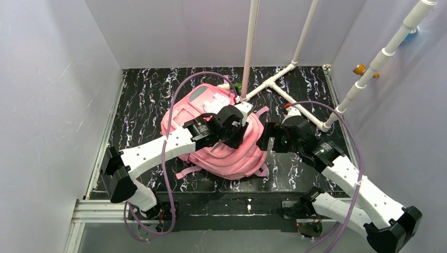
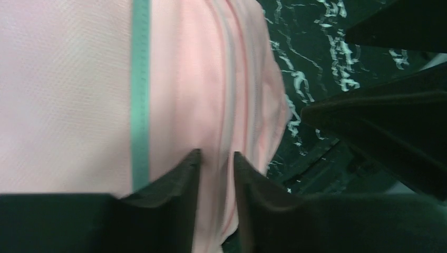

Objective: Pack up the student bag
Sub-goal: Place the stationery in the student bag.

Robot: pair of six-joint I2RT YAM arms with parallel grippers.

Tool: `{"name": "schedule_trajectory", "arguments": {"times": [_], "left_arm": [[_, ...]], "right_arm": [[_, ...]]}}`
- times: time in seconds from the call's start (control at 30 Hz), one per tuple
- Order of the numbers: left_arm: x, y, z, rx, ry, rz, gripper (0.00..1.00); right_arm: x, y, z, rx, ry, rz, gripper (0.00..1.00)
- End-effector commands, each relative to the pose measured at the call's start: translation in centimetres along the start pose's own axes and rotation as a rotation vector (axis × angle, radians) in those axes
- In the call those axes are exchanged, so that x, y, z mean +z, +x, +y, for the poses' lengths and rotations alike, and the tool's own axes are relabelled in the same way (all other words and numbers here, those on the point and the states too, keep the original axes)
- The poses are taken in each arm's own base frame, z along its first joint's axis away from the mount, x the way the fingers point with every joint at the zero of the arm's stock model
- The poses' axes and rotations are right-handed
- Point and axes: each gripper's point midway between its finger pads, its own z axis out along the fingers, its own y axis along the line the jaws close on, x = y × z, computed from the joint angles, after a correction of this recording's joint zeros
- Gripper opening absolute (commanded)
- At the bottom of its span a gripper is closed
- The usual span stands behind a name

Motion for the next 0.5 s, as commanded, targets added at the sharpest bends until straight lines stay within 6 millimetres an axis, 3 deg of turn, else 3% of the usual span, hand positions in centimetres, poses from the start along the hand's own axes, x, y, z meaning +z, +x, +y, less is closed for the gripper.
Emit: {"name": "schedule_trajectory", "arguments": {"times": [0.0, 0.03, 0.2, 0.3, 0.47], "left_arm": [[0.1, 1.7, -0.8, -0.061, 0.091, 0.04, 0.43], [-0.4, 1.6, -0.7, -0.061, 0.099, 0.037, 0.51], [-4.3, 0.3, 1.1, -0.061, 0.102, -0.01, 0.6], [-8.1, -0.3, 3.3, -0.069, 0.049, -0.075, 0.65], [-12.9, 0.4, 6.7, -0.075, -0.049, -0.135, 0.75]], "right_arm": [[-3.3, -1.7, 0.9, -0.009, -0.037, -0.045, 0.98], [-3.0, -1.2, 1.6, 0.006, -0.062, -0.008, 0.97], [-2.7, -0.5, 5.6, 0.134, -0.274, -0.012, 0.84], [-2.8, -0.3, 8.4, 0.195, -0.379, -0.037, 0.83], [-2.7, 1.4, 14.1, 0.163, -0.446, -0.105, 0.82]]}}
